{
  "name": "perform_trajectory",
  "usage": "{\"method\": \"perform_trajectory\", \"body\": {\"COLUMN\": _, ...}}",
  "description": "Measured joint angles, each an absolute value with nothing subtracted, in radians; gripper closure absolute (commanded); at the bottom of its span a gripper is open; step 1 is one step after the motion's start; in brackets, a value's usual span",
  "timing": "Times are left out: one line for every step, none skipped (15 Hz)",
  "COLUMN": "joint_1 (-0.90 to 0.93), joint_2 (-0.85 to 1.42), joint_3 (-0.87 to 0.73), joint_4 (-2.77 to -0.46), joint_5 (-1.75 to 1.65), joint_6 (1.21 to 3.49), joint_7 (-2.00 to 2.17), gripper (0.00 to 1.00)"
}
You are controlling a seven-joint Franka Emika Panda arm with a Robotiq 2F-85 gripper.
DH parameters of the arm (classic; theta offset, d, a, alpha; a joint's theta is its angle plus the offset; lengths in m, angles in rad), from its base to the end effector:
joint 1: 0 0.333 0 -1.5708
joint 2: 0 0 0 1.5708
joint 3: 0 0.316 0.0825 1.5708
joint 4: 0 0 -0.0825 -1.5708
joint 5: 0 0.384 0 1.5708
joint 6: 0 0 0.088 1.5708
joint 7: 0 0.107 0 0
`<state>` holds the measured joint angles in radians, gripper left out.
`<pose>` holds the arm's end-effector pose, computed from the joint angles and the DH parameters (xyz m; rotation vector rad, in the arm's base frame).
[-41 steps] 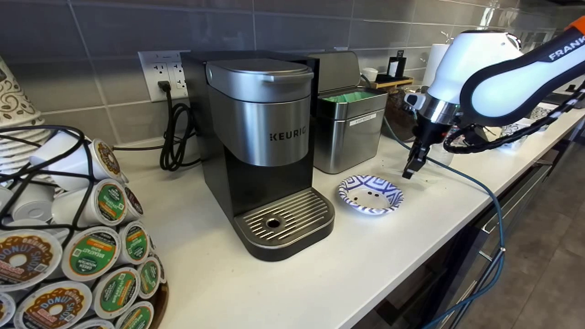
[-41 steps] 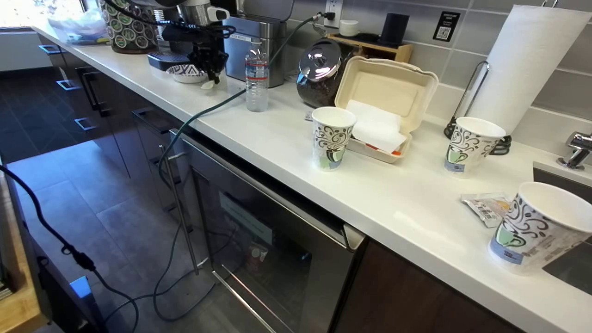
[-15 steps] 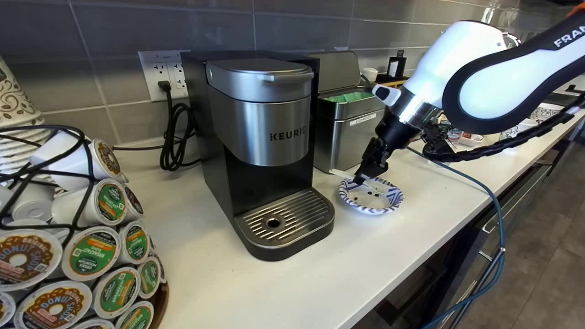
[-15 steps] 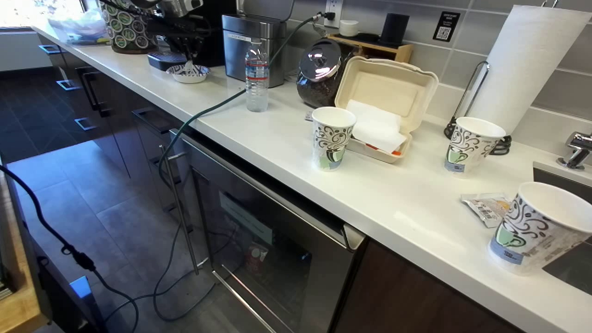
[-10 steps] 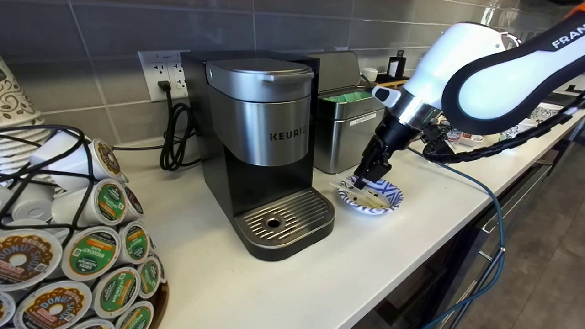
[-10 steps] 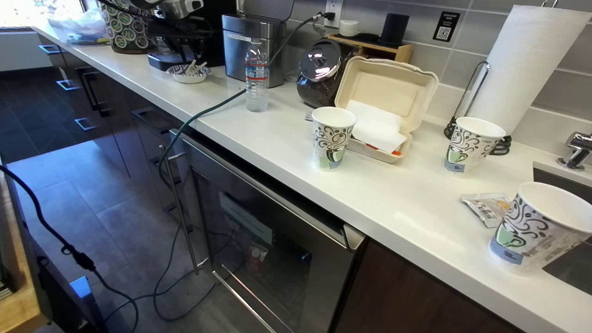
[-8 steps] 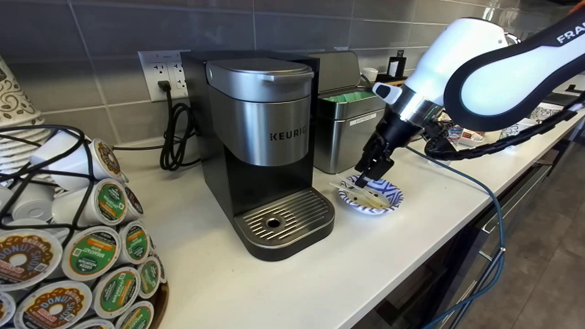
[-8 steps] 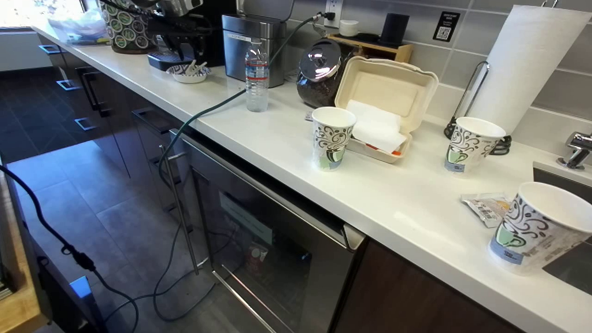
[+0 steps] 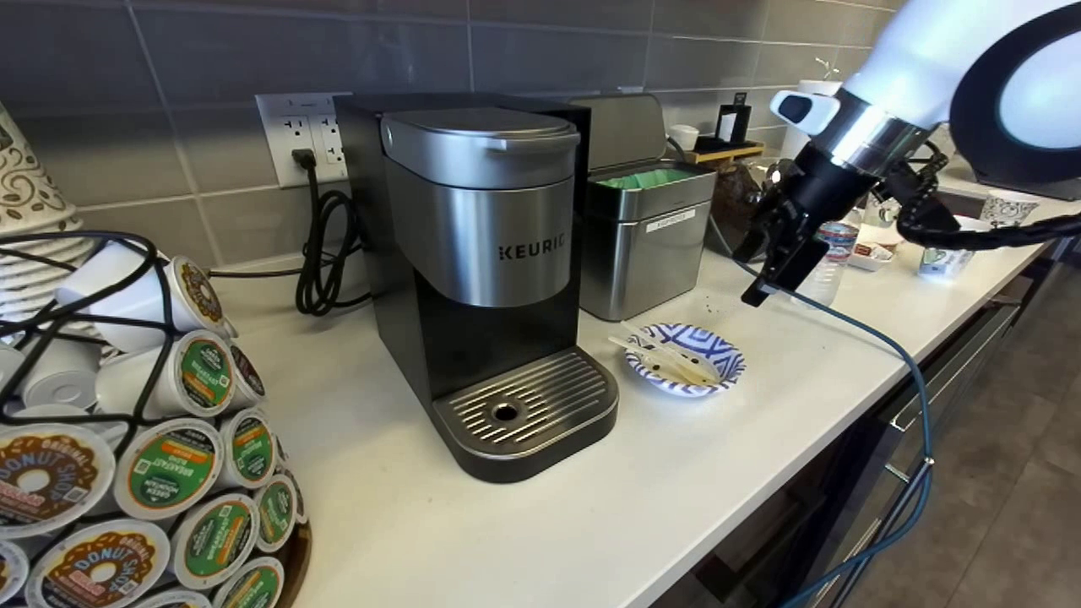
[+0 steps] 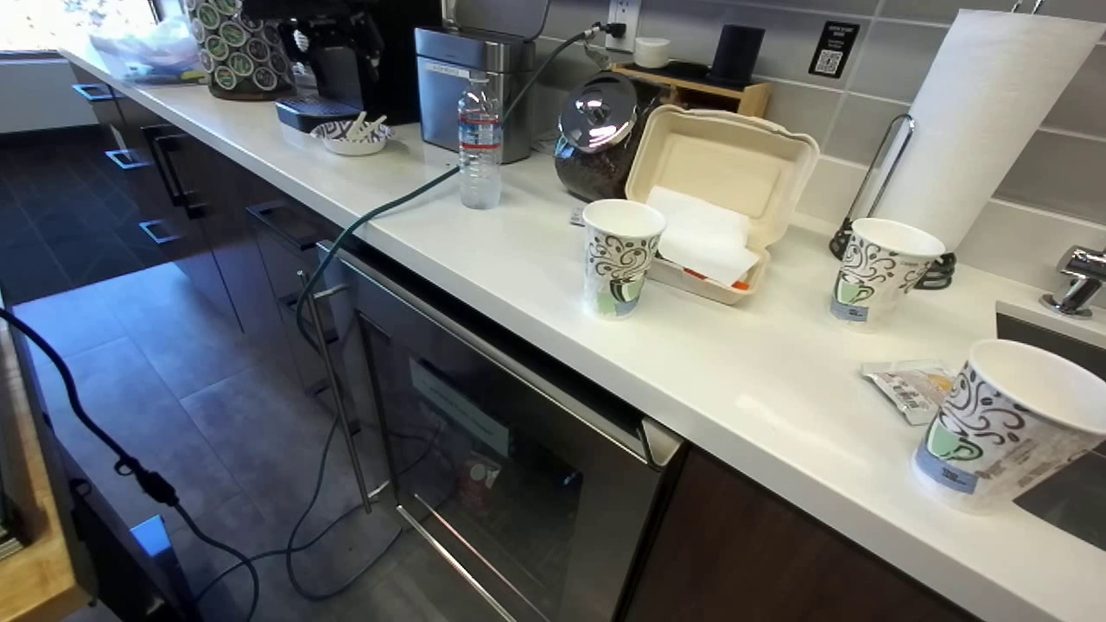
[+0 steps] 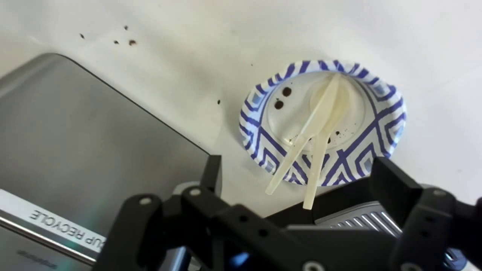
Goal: Pick up the spoons and place them on the plate
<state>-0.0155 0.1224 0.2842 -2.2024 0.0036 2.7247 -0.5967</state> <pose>0.5593 0.1513 0.3723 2.7739 1.2611 0.6258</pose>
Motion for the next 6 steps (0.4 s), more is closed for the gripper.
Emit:
{"method": "perform_trajectory", "body": {"joint_1": -0.013, "joint_2": 0.08, "joint_3": 0.268, "joint_4": -2.241, "joint_5": 0.004, "joint_6": 2.724, "joint_7": -0.59, "gripper": 0.0}}
{"method": "perform_trajectory", "body": {"joint_1": -0.009, "joint_2": 0.039, "joint_3": 0.252, "joint_4": -2.278, "joint_5": 0.007, "joint_6": 2.724, "joint_7": -0.582, "gripper": 0.0}}
{"method": "perform_trajectory", "body": {"joint_1": -0.005, "joint_2": 0.002, "joint_3": 0.235, "joint_4": -2.315, "joint_5": 0.008, "joint_6": 2.723, "joint_7": -0.57, "gripper": 0.0}}
{"method": "perform_trajectory", "body": {"joint_1": 0.001, "joint_2": -0.033, "joint_3": 0.216, "joint_4": -2.351, "joint_5": 0.009, "joint_6": 2.722, "joint_7": -0.557, "gripper": 0.0}}
{"method": "perform_trajectory", "body": {"joint_1": 0.008, "joint_2": -0.067, "joint_3": 0.195, "joint_4": -2.389, "joint_5": 0.01, "joint_6": 2.719, "joint_7": -0.539, "gripper": 0.0}}
{"method": "perform_trajectory", "body": {"joint_1": 0.013, "joint_2": -0.097, "joint_3": 0.177, "joint_4": -2.421, "joint_5": 0.01, "joint_6": 2.715, "joint_7": -0.515, "gripper": 0.0}}
